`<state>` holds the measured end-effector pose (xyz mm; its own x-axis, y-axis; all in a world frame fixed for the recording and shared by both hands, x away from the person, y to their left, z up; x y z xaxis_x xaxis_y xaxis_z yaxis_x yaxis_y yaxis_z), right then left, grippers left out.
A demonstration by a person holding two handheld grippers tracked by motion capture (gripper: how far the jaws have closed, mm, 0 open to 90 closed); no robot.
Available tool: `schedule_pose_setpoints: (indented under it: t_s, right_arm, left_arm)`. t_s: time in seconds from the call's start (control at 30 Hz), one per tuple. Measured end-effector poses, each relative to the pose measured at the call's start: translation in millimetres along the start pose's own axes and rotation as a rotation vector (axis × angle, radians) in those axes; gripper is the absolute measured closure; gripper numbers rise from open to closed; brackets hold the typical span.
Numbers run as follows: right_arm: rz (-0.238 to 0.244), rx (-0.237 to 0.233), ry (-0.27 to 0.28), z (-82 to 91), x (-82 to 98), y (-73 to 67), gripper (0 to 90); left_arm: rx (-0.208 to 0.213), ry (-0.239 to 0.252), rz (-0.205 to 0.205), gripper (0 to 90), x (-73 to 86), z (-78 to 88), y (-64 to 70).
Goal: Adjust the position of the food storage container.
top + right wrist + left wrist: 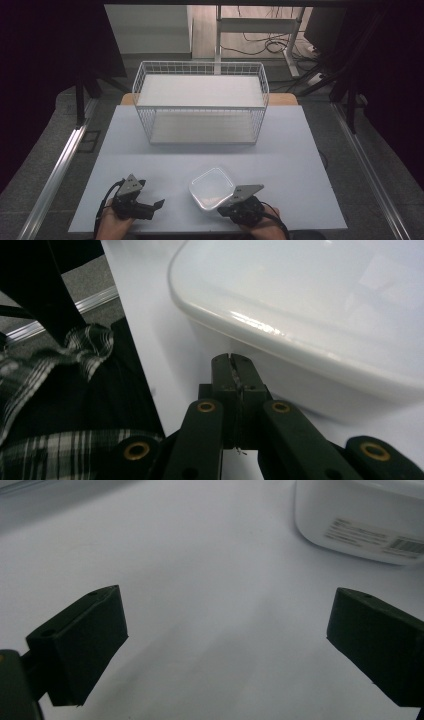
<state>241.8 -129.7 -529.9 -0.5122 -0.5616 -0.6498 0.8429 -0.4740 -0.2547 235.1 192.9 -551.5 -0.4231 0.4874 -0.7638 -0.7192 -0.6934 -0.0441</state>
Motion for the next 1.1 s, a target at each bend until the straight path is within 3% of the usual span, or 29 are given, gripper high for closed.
schedule_pose_setpoints:
  t_s: [0.07, 0.17, 0.27, 0.3, 0.33, 0.43, 0.5, 0.6, 0.73, 0.8, 0.83, 0.87, 0.9, 0.93, 1.0, 1.03, 1.1]
  right_arm:
    - [0.018, 0.004, -0.002, -4.1, -4.7, -3.2, 89.7]
    - [0.012, 0.026, 0.015, 4.7, -3.7, 0.1, 89.7]
    - [-0.022, 0.078, 0.039, 24.6, 2.7, 13.3, 89.7]
    - [-0.056, 0.134, 0.061, 37.7, 7.2, 25.4, 89.7]
    - [-0.056, 0.134, 0.061, 37.7, 7.2, 25.4, 89.7]
    - [-0.097, 0.198, 0.084, 47.2, 4.2, 45.8, 89.6]
    - [-0.133, 0.187, 0.099, 39.5, -6.4, 61.0, 89.6]
    - [-0.116, 0.196, 0.08, 26.3, -14.0, 69.7, 89.6]
    - [-0.107, 0.187, 0.068, 19.6, -16.6, 69.9, 89.6]
    - [-0.101, 0.186, 0.068, 19.0, -16.4, 67.3, 89.6]
    - [-0.097, 0.19, 0.072, 19.4, -16.7, 66.1, 89.6]
    - [-0.097, 0.19, 0.072, 19.4, -16.7, 66.1, 89.6]
    - [-0.097, 0.19, 0.075, 19.5, -17.0, 65.9, 89.6]
    - [-0.097, 0.19, 0.075, 19.5, -17.0, 65.9, 89.6]
    - [-0.099, 0.19, 0.072, 19.1, -16.5, 66.0, 89.6]
    - [-0.101, 0.191, 0.068, 18.7, -16.0, 65.9, 89.6]
    - [-0.096, 0.192, 0.067, 18.6, -15.8, 65.3, 89.6]
  left_arm:
    - [0.0, -0.002, 0.001, 2.2, -0.1, 0.2, 0.3]
    - [-0.002, -0.001, 0.006, 1.9, -0.2, 0.4, 0.2]
    - [-0.002, 0.002, 0.006, 1.9, -0.4, 0.9, 0.2]
    - [-0.006, 0.007, 0.006, 1.8, -1.1, 0.4, 0.8]
    - [-0.006, 0.007, 0.006, 1.8, -1.1, 0.4, 0.8]
    - [-0.002, 0.006, 0.001, 1.8, -2.1, -1.2, 1.6]
    - [0.003, 0.001, -0.002, 1.8, -2.7, -2.7, 3.1]
    - [0.006, -0.002, 0.0, 1.8, -3.1, -3.3, 3.5]
    - [0.042, 0.005, 0.019, 3.2, -4.1, -2.9, 4.7]
    - [0.047, 0.007, 0.008, 12.1, -6.1, -0.6, 7.1]
    - [0.057, 0.008, -0.023, 19.6, -8.1, 1.1, 12.5]
    - [0.057, 0.008, -0.023, 27.6, -8.1, 1.1, 12.5]
    - [0.122, 0.019, -0.035, 34.6, -11.2, -1.2, 20.4]
    - [0.122, 0.019, -0.035, 38.1, -11.2, -1.2, 20.4]
    - [0.165, 0.025, -0.042, 41.5, -17.1, -8.3, 30.8]
    - [0.167, 0.022, -0.077, 47.5, -25.7, -16.2, 41.8]
    - [0.172, 0.019, -0.089, 54.3, -30.4, -20.2, 45.9]
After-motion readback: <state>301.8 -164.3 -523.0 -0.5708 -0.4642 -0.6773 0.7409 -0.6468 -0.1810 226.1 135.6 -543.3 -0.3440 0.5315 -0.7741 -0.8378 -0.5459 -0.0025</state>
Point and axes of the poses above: each handheld gripper's, and its own axes: z roughly backward along the jaws, x roughly out of its underside, y roughly to its right, the point moved 3 cm from there along -z, roughly forward along the jaws, and after that the axes turned 11 degrees about -z, right-handed, at the moved point
